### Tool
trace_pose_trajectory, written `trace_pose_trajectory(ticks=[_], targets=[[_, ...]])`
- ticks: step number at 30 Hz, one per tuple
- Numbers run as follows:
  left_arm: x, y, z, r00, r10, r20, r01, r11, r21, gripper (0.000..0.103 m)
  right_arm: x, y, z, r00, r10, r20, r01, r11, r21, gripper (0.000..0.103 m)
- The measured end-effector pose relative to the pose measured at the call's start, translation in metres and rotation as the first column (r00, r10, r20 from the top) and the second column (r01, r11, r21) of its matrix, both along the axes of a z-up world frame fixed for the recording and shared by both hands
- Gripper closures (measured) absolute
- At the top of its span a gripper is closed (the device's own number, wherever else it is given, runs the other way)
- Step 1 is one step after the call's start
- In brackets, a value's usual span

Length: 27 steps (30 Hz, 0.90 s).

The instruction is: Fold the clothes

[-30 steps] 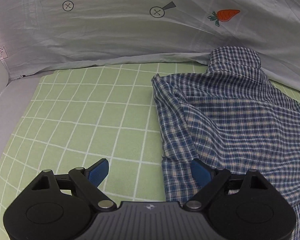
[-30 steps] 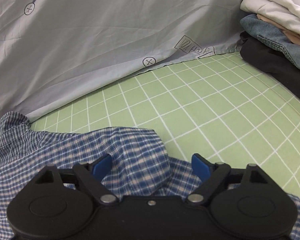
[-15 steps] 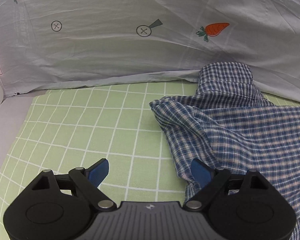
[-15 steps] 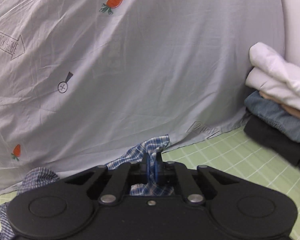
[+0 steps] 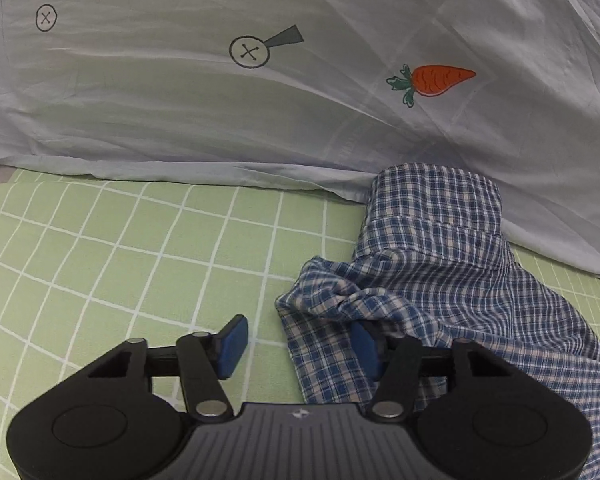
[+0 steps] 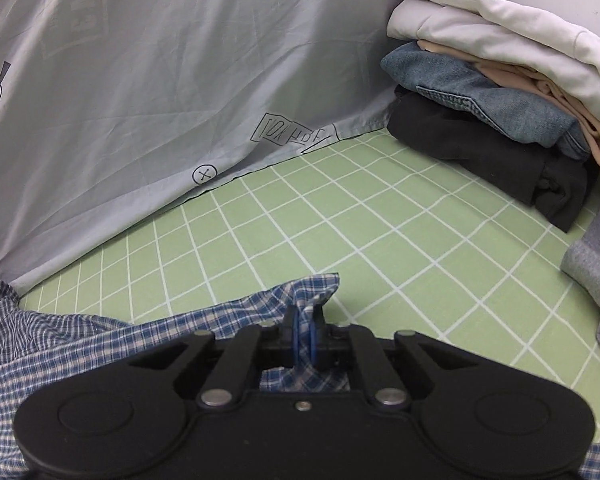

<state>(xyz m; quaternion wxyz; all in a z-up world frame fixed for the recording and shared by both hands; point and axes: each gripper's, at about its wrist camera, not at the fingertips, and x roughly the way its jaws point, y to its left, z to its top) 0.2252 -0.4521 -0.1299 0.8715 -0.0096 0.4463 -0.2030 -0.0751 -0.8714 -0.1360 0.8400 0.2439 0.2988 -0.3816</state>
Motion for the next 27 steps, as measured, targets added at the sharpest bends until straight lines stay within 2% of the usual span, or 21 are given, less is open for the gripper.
trace_pose_trajectory(ticks=[1,2,7,10,12,13,14,16,17,18,20,21,24,27], targets=[[0.001,-0.002,-0.001,1.000,-0.004,-0.003,0.004,1.000,-0.014,0.100,0.001,-0.001,0.001,1.000,0.004,0.000,-0.004,1.000,-0.003,0.097],[-0.001,-0.004,-0.002,1.000,-0.002,0.006,0.002,1.000,-0.016,0.101,0.002,-0.001,0.002,1.000,0.009,0.000,-0.009,1.000,-0.010,0.097],[0.002,-0.011,0.018,0.993,-0.010,0.116,0.012,1.000,-0.014,0.102,0.003,0.002,0.019,0.999,0.033,0.039,-0.030,0.997,-0.065,0.097],[0.009,-0.015,0.007,0.994,-0.012,0.108,0.007,0.999,0.044,0.102,0.008,0.008,0.022,0.998,0.063,0.030,-0.060,0.994,-0.093,0.097],[0.010,-0.017,-0.010,0.996,-0.015,0.087,0.004,0.993,0.121,0.101,0.017,0.011,0.011,0.995,0.088,-0.036,-0.091,0.990,-0.107,0.097],[0.010,-0.015,-0.014,0.997,-0.004,0.073,-0.005,0.992,0.128,0.100,0.021,0.011,0.002,0.992,0.097,-0.074,-0.104,0.990,-0.091,0.097],[0.010,-0.012,-0.015,0.998,0.012,0.064,-0.020,0.992,0.125,0.094,0.023,0.010,-0.005,0.991,0.098,-0.096,-0.105,0.992,-0.071,0.096],[0.009,-0.007,-0.011,0.997,0.049,0.058,-0.057,0.990,0.127,0.074,0.021,0.011,-0.008,0.992,0.072,-0.107,-0.079,0.995,-0.062,0.083],[0.009,-0.005,-0.008,0.996,0.063,0.062,-0.071,0.988,0.136,0.046,0.018,0.012,-0.007,0.993,0.069,-0.098,-0.075,0.995,-0.059,0.072],[0.007,-0.003,-0.004,0.995,0.074,0.074,-0.084,0.986,0.142,0.033,0.016,0.012,-0.007,0.994,0.067,-0.086,-0.072,0.996,-0.056,0.053],[0.001,0.003,0.004,0.992,0.075,0.100,-0.088,0.986,0.139,0.025,0.011,0.013,-0.004,0.996,0.066,-0.064,-0.069,0.996,-0.053,0.033],[-0.002,0.005,0.008,0.992,0.069,0.103,-0.083,0.987,0.138,0.021,0.009,0.014,-0.004,0.996,0.066,-0.063,-0.069,0.997,-0.044,0.028],[-0.018,0.009,0.017,0.992,0.054,0.110,-0.069,0.989,0.133,0.018,0.007,0.012,-0.008,0.995,0.049,-0.084,-0.049,0.999,-0.001,0.019],[-0.041,0.011,0.024,0.994,0.037,0.102,-0.051,0.990,0.133,0.017,0.004,0.009,-0.016,0.996,0.032,-0.085,-0.026,0.998,0.064,0.021]])
